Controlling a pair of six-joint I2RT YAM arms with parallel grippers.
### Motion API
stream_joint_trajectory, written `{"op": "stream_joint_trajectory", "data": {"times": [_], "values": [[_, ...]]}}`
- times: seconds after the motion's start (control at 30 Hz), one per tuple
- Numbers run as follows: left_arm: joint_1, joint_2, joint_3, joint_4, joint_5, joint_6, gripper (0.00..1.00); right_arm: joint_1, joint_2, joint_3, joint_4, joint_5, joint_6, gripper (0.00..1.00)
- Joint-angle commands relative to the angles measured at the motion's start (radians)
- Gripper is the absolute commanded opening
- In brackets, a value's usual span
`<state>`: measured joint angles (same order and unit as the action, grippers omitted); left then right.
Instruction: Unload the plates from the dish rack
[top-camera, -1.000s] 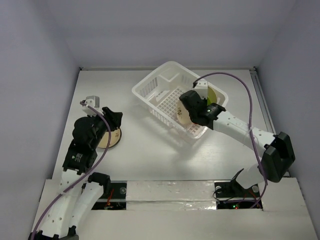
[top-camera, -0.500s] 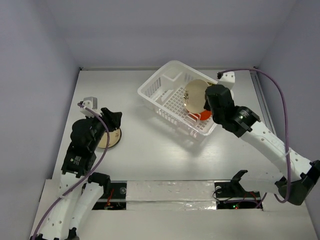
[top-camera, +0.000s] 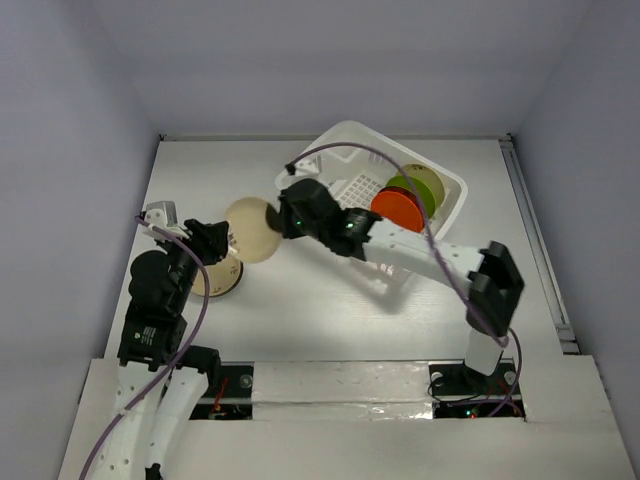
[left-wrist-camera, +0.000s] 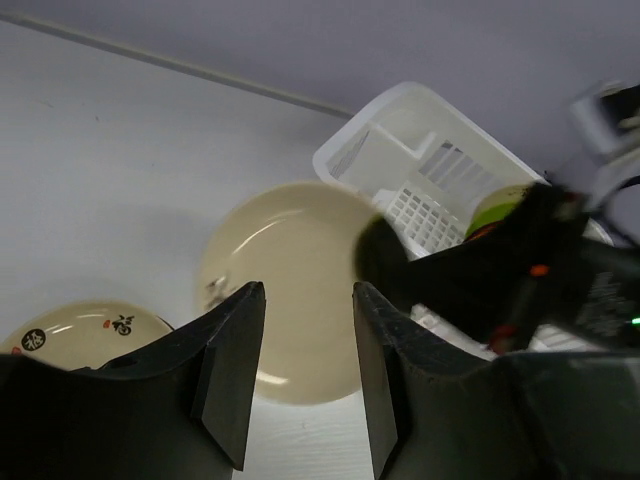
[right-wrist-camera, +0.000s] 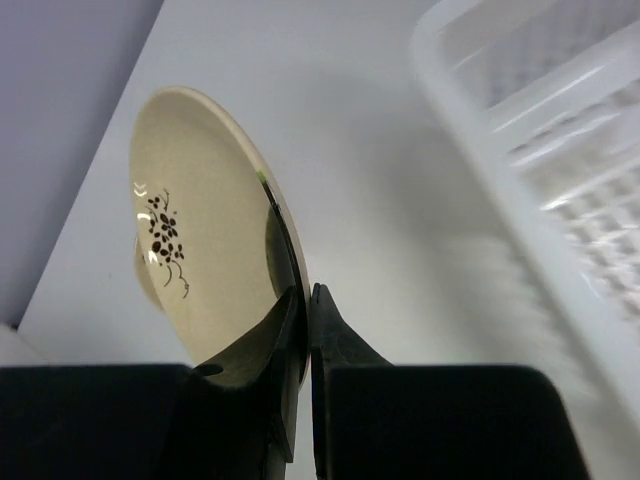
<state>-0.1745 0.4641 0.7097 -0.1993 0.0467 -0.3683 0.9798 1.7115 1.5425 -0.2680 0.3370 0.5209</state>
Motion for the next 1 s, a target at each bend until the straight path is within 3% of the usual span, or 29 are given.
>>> {"op": "stream_joint_trajectory", "data": {"times": [0.0, 0.13, 0.37, 0.47, 0.5, 0.57, 0.6, 0.7, 0.9, 0.97], "values": [[0.004, -0.013, 0.043, 0.028, -0.037, -0.008, 0.37, 0.036, 0.156, 0.148, 0.127, -0.173, 0.074, 0.00], [0.004, -0.016, 0.043, 0.024, -0.038, -0.009, 0.37, 0.045, 0.320, 0.258, 0.167, -0.277, 0.143, 0.00], [-0.005, -0.016, 0.040, 0.029, -0.036, -0.006, 0.37, 0.054, 0.540, 0.415, 0.153, -0.329, 0.240, 0.01], [-0.014, -0.018, 0.040, 0.029, -0.033, -0.004, 0.37, 0.054, 0.595, 0.461, 0.118, -0.368, 0.246, 0.19], [-0.014, -0.016, 0.040, 0.031, -0.031, -0.004, 0.37, 0.054, 0.605, 0.470, 0.104, -0.369, 0.231, 0.29], [-0.014, -0.016, 0.039, 0.028, -0.030, -0.006, 0.37, 0.054, 0.612, 0.482, 0.053, -0.368, 0.215, 0.37], [-0.014, -0.016, 0.039, 0.029, -0.028, -0.004, 0.37, 0.054, 0.603, 0.478, 0.041, -0.365, 0.188, 0.49], [-0.014, -0.018, 0.039, 0.029, -0.025, -0.006, 0.37, 0.054, 0.529, 0.426, -0.008, -0.310, 0.130, 0.61], [-0.014, -0.018, 0.037, 0.031, -0.024, -0.004, 0.37, 0.054, 0.242, 0.191, -0.010, -0.136, 0.001, 0.57], [-0.014, -0.018, 0.037, 0.031, -0.024, -0.006, 0.37, 0.054, 0.127, 0.160, -0.066, -0.015, -0.056, 0.55]]}}
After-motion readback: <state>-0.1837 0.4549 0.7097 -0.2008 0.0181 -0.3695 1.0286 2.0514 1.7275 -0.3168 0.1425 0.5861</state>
